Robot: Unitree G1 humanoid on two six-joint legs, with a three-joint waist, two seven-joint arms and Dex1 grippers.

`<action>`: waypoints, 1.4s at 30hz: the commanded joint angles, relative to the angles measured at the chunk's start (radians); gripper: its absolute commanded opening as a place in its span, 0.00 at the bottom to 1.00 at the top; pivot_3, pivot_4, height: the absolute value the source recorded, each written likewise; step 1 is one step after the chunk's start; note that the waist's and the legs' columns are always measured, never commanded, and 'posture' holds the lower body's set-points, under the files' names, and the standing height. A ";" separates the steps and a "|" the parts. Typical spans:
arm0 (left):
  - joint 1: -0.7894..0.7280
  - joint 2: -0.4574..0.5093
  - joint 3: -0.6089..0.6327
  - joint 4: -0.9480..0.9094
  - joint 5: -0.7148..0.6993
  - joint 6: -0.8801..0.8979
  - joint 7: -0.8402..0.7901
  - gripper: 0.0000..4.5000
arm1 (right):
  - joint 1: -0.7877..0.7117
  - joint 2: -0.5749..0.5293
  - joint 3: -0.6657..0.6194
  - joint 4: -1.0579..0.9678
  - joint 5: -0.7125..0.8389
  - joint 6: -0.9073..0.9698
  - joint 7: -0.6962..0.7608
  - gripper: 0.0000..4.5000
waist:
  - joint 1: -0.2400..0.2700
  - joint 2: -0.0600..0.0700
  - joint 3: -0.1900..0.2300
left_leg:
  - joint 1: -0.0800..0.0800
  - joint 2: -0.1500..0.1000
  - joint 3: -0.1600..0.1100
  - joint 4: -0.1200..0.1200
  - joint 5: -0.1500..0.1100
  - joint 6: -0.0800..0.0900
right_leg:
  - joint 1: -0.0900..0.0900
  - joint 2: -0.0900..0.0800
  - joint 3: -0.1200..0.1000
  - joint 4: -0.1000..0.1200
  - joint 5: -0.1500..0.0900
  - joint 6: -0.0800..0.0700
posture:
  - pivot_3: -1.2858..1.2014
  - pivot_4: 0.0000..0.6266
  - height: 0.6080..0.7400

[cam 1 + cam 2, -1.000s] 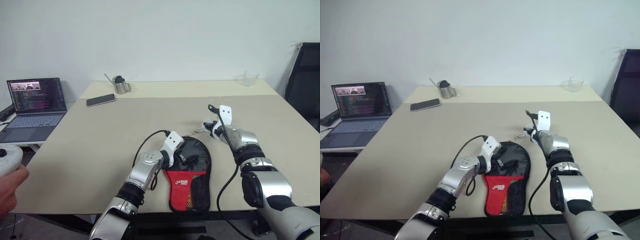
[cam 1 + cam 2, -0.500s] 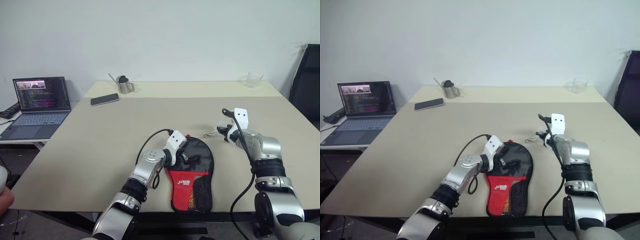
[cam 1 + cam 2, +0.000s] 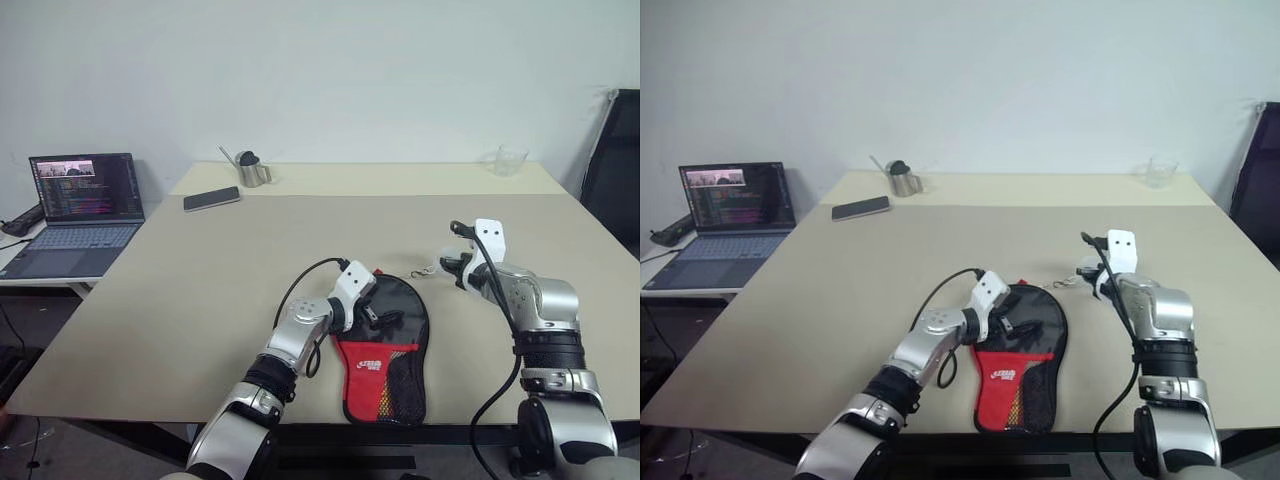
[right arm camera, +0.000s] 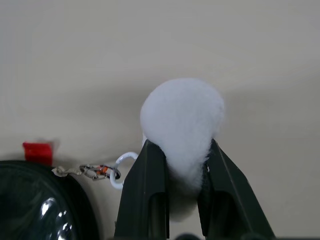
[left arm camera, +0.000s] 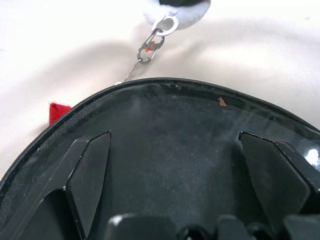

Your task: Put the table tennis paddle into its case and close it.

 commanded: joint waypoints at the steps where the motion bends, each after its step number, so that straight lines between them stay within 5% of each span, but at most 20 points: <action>1: 0.020 0.002 -0.019 0.084 0.032 0.013 0.005 1.00 | 0.027 -0.058 -0.001 -0.096 0.017 0.033 0.049 0.07 | 0.000 0.000 0.000 | 0.000 0.000 0.000 0.000 0.000 0.000 | 0.000 0.000 0.000 0.000 0.000 0.000 | 0.52 0.24 1.00; 15: -0.003 -0.020 -0.022 0.154 0.049 -0.013 0.030 1.00 | 0.304 -0.318 0.107 -0.342 0.063 0.051 0.343 0.07 | 0.006 -0.001 0.000 | 0.003 0.000 -0.001 0.000 0.000 0.000 | 0.006 0.000 -0.002 -0.003 -0.003 0.004 | 0.52 0.24 1.00; 42: -0.114 -0.091 -0.032 0.371 0.114 -0.099 0.048 1.00 | 1.005 -0.605 -0.024 -0.741 0.218 -0.213 0.800 0.07 | 0.035 -0.002 0.000 | -0.002 -0.001 -0.006 0.000 -0.003 0.004 | 0.010 -0.002 -0.007 -0.017 -0.001 0.012 | 0.52 0.24 1.00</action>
